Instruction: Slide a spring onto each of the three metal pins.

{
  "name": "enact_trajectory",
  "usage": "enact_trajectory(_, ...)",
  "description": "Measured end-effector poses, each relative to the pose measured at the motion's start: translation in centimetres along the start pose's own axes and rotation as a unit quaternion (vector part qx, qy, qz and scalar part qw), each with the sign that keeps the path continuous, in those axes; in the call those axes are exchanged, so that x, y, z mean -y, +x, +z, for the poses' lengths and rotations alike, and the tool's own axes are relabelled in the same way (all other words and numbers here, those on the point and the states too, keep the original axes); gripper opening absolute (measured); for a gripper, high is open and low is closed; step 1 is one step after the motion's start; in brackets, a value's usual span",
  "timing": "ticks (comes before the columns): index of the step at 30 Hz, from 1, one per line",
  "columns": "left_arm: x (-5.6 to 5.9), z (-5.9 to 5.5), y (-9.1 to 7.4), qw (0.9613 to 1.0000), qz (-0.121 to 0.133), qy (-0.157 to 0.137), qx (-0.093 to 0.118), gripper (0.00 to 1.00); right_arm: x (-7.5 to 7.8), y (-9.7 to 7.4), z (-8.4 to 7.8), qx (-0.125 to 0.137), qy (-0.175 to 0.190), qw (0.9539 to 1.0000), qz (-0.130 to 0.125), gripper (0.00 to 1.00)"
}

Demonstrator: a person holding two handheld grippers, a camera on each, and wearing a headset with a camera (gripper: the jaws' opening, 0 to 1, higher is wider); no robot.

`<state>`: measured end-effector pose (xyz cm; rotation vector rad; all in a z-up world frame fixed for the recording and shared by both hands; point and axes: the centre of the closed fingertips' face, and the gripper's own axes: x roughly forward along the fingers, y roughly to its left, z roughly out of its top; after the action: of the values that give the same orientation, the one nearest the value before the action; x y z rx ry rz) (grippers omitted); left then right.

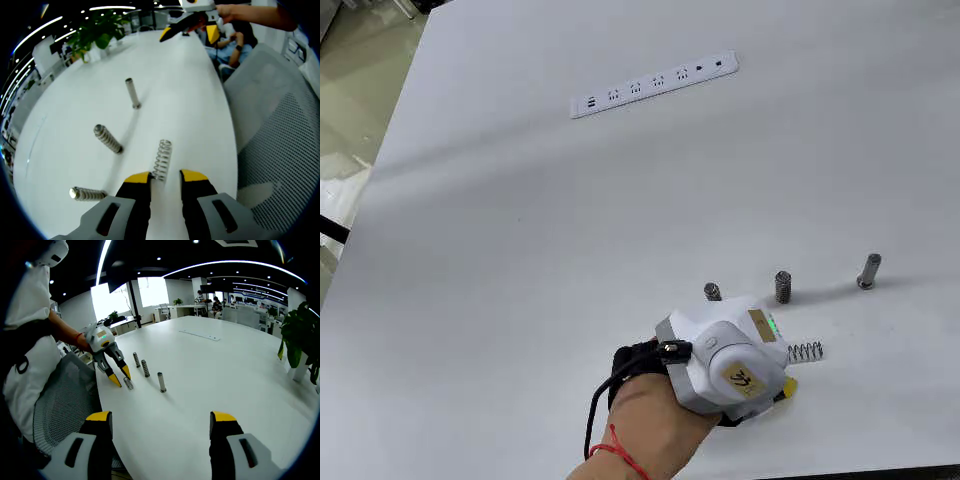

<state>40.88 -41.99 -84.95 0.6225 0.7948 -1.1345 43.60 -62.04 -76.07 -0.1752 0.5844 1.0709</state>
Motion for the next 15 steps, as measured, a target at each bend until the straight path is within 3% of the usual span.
enact_trajectory(6, -0.16, -0.22, -0.10, 1.0000, 0.003, 0.000, -0.006, 0.19, -0.17, -0.27, -0.12, -0.001, 0.001, 1.0000, 0.000, 0.81)
enact_trajectory(15, -0.05, -0.32, -0.15, 0.9997, 0.001, 0.023, -0.013, 0.13, -0.29, -0.35, -0.16, -0.004, -0.001, 1.0000, 0.001, 0.82)
